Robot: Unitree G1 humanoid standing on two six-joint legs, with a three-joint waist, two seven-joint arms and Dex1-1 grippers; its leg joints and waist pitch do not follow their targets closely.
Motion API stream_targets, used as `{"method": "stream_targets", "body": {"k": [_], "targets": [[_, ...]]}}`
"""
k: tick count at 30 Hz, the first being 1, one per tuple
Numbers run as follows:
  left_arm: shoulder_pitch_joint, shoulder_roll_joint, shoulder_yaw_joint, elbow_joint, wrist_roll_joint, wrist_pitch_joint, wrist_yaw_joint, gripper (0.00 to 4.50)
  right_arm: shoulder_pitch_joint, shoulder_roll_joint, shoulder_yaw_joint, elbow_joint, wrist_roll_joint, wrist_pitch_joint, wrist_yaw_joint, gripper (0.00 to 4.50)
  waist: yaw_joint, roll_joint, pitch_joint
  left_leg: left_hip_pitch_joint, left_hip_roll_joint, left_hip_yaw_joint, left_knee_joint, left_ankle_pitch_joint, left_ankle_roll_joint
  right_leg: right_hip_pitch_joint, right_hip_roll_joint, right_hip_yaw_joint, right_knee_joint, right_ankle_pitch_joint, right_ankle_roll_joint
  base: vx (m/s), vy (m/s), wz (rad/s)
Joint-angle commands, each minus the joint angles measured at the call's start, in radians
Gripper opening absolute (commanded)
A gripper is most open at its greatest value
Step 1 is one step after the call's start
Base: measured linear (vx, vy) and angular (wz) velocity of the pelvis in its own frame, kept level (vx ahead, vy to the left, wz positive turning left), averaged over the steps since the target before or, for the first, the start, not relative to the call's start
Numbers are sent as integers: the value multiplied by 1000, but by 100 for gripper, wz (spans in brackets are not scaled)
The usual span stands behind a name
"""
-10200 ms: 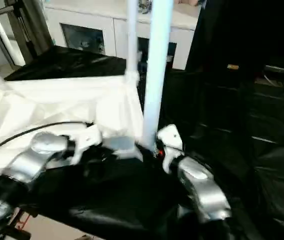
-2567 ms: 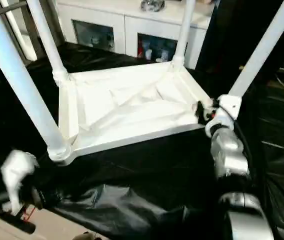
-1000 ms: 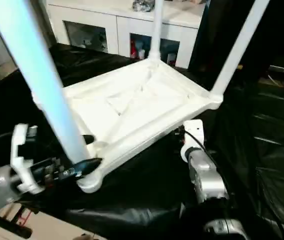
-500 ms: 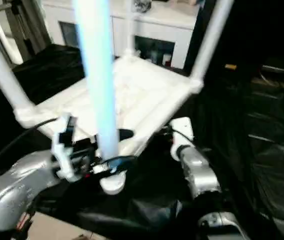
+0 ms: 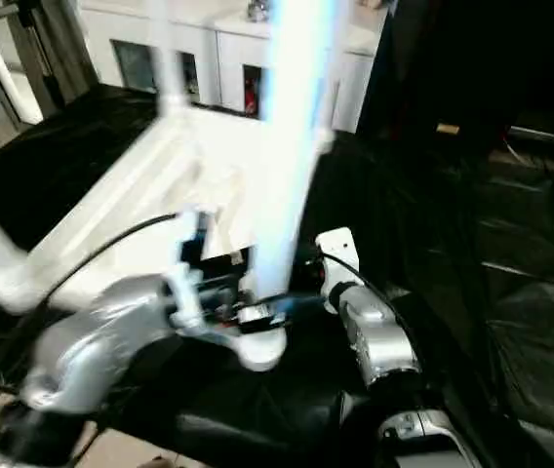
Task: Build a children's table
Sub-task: Rotate table base
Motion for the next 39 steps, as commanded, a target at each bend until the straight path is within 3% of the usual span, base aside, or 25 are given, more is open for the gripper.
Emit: {"method": "stream_targets", "body": {"k": [1,8,13,20,21,28,34,35,36,39], "targets": [[-30,-18,-34,32,50,-35,20,449,-24,30,35,0,4,-23,27,369,7,-2,-57,4,22,-4,-70,-141,-7,56,-57,30,-69,-41,-204,0,0,0],[-42,40,-40,134,220,-176,73,449,-43,-18,-37,18,11,-47,-22,369,7,2,-60,6,23,-5,-69,-130,2,55,-57,29,-67,-19,-209,0,0,0],[-13,89,-34,118,222,-191,12,449,-23,-83,-53,-31,34,-34,59,369,18,3,-59,8,25,-3,-69,-140,3,54,-57,29,-64,-10,-220,0,0,0],[18,231,-70,130,247,-203,-136,449,63,-246,-12,-177,36,-9,271,369,26,3,-57,9,26,-3,-70,-153,18,52,-56,30,-70,-54,-214,0,0,0],[13,247,-76,145,256,-208,-157,422,75,-269,-8,-197,36,-6,295,369,27,4,-58,10,26,-4,-70,-157,15,52,-58,29,-70,-62,-215,0,0,0],[-59,342,-170,318,426,-354,-249,366,180,-421,37,-380,38,17,479,369,36,7,-58,10,27,-6,-71,-168,22,52,-58,32,-75,-80,-192,0,0,0],[-120,341,-196,423,469,-372,-289,322,264,-509,63,-570,74,78,592,369,43,4,-58,10,31,-8,-71,-180,29,54,-64,32,-73,-88,-209,0,0,0],[-128,337,-195,435,470,-376,-289,307,269,-516,63,-582,80,85,601,369,43,20,-58,12,32,-10,-71,-183,25,51,-65,33,-72,-90,-214,0,0,0],[-147,330,-193,474,480,-397,-293,293,282,-532,61,-613,96,106,619,369,38,10,-56,10,31,-8,-72,-197,22,52,-62,32,-77,-98,-222,0,0,0],[-176,322,-190,530,497,-422,-292,279,306,-548,54,-657,116,128,641,369,40,12,-57,9,31,-8,-70,-192,24,53,-65,33,-77,-99,-225,0,0,0]]}}
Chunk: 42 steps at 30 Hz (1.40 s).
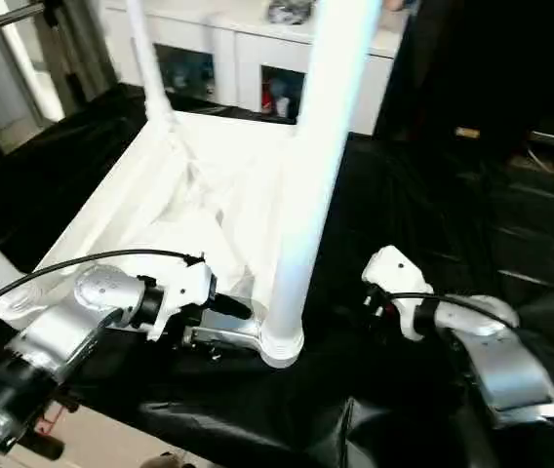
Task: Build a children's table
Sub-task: Rotate table base
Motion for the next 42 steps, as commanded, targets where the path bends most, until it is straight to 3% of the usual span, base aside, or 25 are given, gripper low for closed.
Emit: {"method": "stream_targets", "body": {"k": [1,7,11,15,17,20,21,27,32,34,37,42], "targets": [[-29,-2,4,40,21,-21,-9,273,15,-15,-11,-47,29,30,22,369,4,-2,-60,8,30,-9,-70,-186,27,53,-65,33,-75,-89,-225,0,0,0],[-52,-5,7,105,17,-39,-72,221,62,-53,-22,-131,64,89,50,369,3,5,-59,8,32,-10,-70,-187,30,51,-66,33,-75,-86,-234,0,0,0],[-52,-3,11,117,11,-28,-89,176,67,-57,-24,-144,70,100,50,369,2,3,-57,9,33,-11,-73,-209,19,51,-69,33,-79,-138,-229,0,0,0],[-48,4,15,120,11,-15,-102,152,75,-63,-24,-160,76,114,49,369,1,1,-61,9,34,-10,-71,-188,22,52,-68,33,-76,-100,-236,0,0,0],[-45,5,21,125,12,-19,-106,119,76,-65,-21,-165,81,121,49,369,2,-1,-61,8,33,-9,-70,-179,27,52,-68,33,-75,-83,-240,0,0,0],[-42,6,28,130,9,-22,-113,109,69,-62,-18,-166,92,130,52,369,2,1,-59,7,33,-9,-70,-183,29,52,-69,32,-77,-102,-239,0,0,0],[-39,10,26,128,10,-15,-118,95,67,-62,-16,-164,93,130,54,369,2,-3,-61,7,34,-10,-71,-181,28,54,-71,33,-76,-112,-234,0,0,0],[-27,27,25,111,18,8,-135,43,62,-62,-8,-159,90,130,59,369,-4,-4,-62,4,33,-10,-69,-161,33,55,-71,32,-72,-86,-240,0,0,0],[-15,47,21,85,32,20,-147,4,61,-63,-1,-155,92,129,59,369,-6,-3,-59,6,34,-10,-72,-189,28,52,-71,33,-79,-156,-229,0,0,0],[-6,42,35,72,26,25,-129,4,60,-62,2,-152,90,126,59,369,-5,-3,-59,8,35,-10,-72,-194,22,51,-72,33,-80,-174,-223,0,0,0],[1,34,50,63,20,36,-109,59,59,-61,3,-149,90,125,60,369,-5,-2,-61,7,34,-10,-71,-181,24,50,-70,33,-76,-136,-230,0,0,0],[10,35,55,54,28,38,-84,97,59,-60,5,-149,90,126,60,369,-2,-3,-60,8,33,-9,-70,-183,29,50,-70,33,-78,-142,-229,0,0,0]]}}
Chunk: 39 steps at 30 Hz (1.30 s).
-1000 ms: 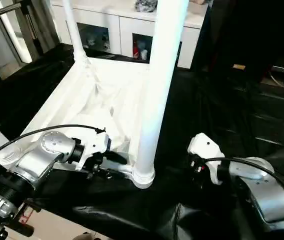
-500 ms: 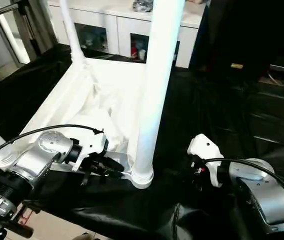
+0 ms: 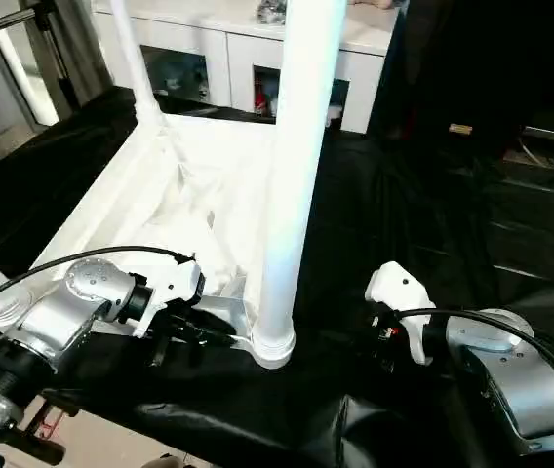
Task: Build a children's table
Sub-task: Rotate table base
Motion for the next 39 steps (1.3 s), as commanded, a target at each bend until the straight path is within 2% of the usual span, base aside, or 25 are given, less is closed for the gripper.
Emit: {"method": "stream_targets", "body": {"k": [1,5,9,12,13,15,17,20,21,26,28,32,35,37,38,39], "targets": [[10,12,18,5,17,15,16,97,-12,-9,6,-10,6,2,8,369,8,-9,-59,8,33,-9,-70,-188,27,49,-70,33,-80,-155,-225,0,0,0],[16,27,14,0,22,24,-5,97,-13,-8,8,-8,6,1,10,369,12,-7,-59,9,34,-10,-72,-194,21,48,-70,33,-80,-166,-219,0,0,0],[20,31,19,-12,6,46,-19,97,-14,-9,8,-4,6,0,12,369,12,-9,-62,7,33,-10,-70,-170,25,51,-69,32,-74,-113,-228,0,0,0],[21,30,21,-13,5,47,-18,97,-16,-9,8,-2,5,-1,12,369,11,-9,-61,7,32,-9,-69,-170,29,50,-69,32,-74,-112,-231,0,0,0],[20,26,23,-9,7,39,-13,82,-17,-8,9,-2,5,0,12,369,12,-9,-60,7,32,-9,-70,-177,28,50,-69,32,-76,-129,-228,0,0,0],[21,22,27,-8,2,41,-11,82,-18,-8,10,-2,5,1,12,369,12,-9,-60,7,32,-9,-70,-182,26,50,-70,33,-78,-142,-225,0,0,0],[21,14,29,-6,-3,41,-12,46,-19,-5,12,-4,5,2,11,369,12,-9,-60,8,33,-9,-71,-183,24,49,-70,33,-78,-148,-222,0,0,0],[20,14,22,-4,4,43,-22,39,-19,-2,14,-5,6,2,11,369,13,-8,-60,8,33,-9,-71,-184,24,49,-70,33,-78,-152,-221,0,0,0],[21,16,19,-3,7,45,-28,12,-19,-1,16,-7,6,2,12,369,13,-7,-61,7,33,-10,-71,-179,23,50,-69,33,-77,-143,-221,0,0,0],[24,28,4,-7,19,54,-53,4,-13,0,20,-12,19,15,23,369,11,-7,-64,5,32,-10,-68,-155,32,53,-69,31,-71,-78,-235,0,0,0],[25,32,2,-8,21,65,-58,0,-16,3,19,-10,27,28,24,397,10,-6,-62,6,32,-9,-69,-168,33,52,-69,32,-74,-98,-238,0,0,0],[23,13,19,-4,25,81,-6,0,-19,10,16,-11,41,48,24,430,9,-4,-61,7,33,-10,-70,-181,25,51,-69,31,-76,-128,-236,0,0,0],[-4,-55,72,40,44,114,169,0,-20,12,20,-14,43,46,24,448,11,-4,-59,10,34,-9,-70,-197,22,49,-69,32,-79,-139,-239,0,0,0],[-17,-88,102,63,36,118,228,0,-21,14,18,-13,45,45,23,448,13,-8,-58,10,31,-10,-69,-216,19,52,-72,32,-84,-196,-226,0,0,0],[-18,-94,106,63,32,122,234,0,-21,15,18,-13,46,45,23,448,11,-11,-59,4,30,-12,-70,-205,19,57,-72,32,-83,-199,-218,0,0,0],[-19,-112,118,58,19,128,249,0,-21,16,18,-13,48,46,22,448,5,-13,-58,-8,26,-16,-74,-186,15,64,-72,26,-86,-239,-184,0,0,0]]}}
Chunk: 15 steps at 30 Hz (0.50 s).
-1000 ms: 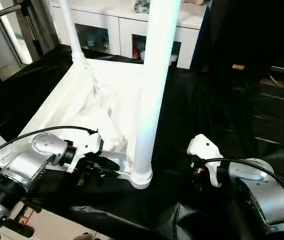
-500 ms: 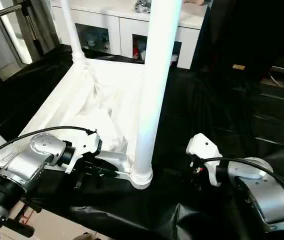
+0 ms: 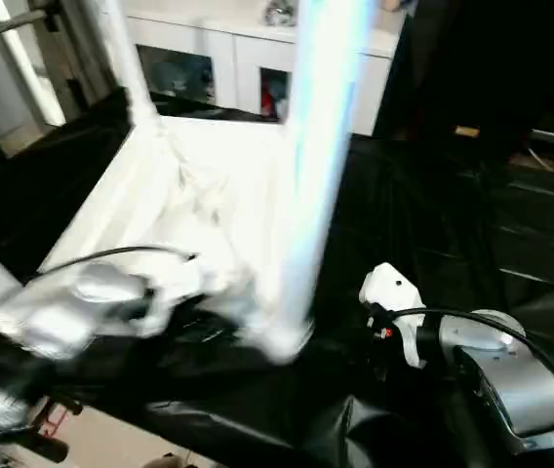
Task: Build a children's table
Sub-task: Rotate table base, then rotate leg to tighten
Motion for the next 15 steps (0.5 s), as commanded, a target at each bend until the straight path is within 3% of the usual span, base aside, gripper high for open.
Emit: {"method": "stream_targets", "body": {"k": [1,3,7,11,15], "targets": [[8,-9,56,9,-23,15,53,0,-10,2,-2,-9,5,5,-3,448,10,-17,-57,-7,25,-16,-73,-185,15,58,-72,27,-88,-252,-173,0,0,0],[14,-12,43,-3,-15,10,49,0,-14,9,-1,-7,2,3,-7,448,4,-18,-59,-5,24,-15,-70,-170,23,55,-70,30,-90,-252,-165,0,0,0],[24,-14,16,-16,8,-27,31,0,-45,49,3,28,-23,-21,-61,448,5,-13,-62,0,28,-12,-68,-145,39,47,-66,30,-85,-184,-192,0,0,0],[28,-14,-7,-25,16,-40,13,0,-83,109,20,67,-52,-50,-128,448,5,-7,-62,3,29,-10,-69,-150,30,42,-66,30,-82,-152,-214,0,0,0],[27,-16,-9,-35,6,-39,-8,0,-111,161,48,98,-66,-42,-164,448,14,-8,-63,4,30,-9,-70,-150,25,43,-66,31,-76,-114,-220,0,0,0]]}}
